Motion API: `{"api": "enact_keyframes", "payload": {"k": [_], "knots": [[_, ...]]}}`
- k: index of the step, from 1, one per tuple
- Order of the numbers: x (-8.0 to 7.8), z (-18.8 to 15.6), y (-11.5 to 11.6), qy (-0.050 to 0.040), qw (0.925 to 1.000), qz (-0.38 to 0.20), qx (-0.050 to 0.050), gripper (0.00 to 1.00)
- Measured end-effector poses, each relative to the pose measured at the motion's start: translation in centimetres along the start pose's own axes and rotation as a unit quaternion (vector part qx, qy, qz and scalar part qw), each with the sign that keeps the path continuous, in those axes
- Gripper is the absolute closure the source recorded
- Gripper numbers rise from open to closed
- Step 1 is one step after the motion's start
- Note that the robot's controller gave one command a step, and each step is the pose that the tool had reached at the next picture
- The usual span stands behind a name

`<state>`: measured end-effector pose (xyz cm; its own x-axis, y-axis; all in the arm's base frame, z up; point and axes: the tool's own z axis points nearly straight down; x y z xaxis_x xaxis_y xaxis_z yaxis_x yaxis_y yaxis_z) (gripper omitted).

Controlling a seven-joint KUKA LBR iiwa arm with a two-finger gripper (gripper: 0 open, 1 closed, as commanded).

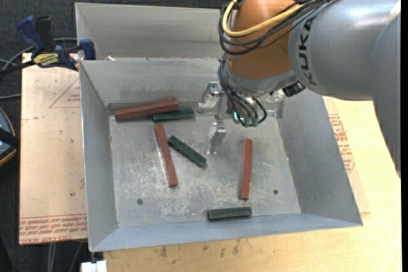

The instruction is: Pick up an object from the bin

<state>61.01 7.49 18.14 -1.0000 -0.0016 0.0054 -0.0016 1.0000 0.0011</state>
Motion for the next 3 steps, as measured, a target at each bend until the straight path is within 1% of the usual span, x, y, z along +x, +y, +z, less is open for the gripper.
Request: {"api": "enact_keyframes", "payload": {"k": [1,2,3], "knots": [[-0.2,-0.4,0.0,-0.0034,1.0,0.001,0.0,0.0],[-1.1,6.7,1.1,-0.0059,0.9995,0.032,-0.001,0.0],[-1.0,8.4,1.4,-0.0019,0.9967,0.081,0.0,0.0]]}}
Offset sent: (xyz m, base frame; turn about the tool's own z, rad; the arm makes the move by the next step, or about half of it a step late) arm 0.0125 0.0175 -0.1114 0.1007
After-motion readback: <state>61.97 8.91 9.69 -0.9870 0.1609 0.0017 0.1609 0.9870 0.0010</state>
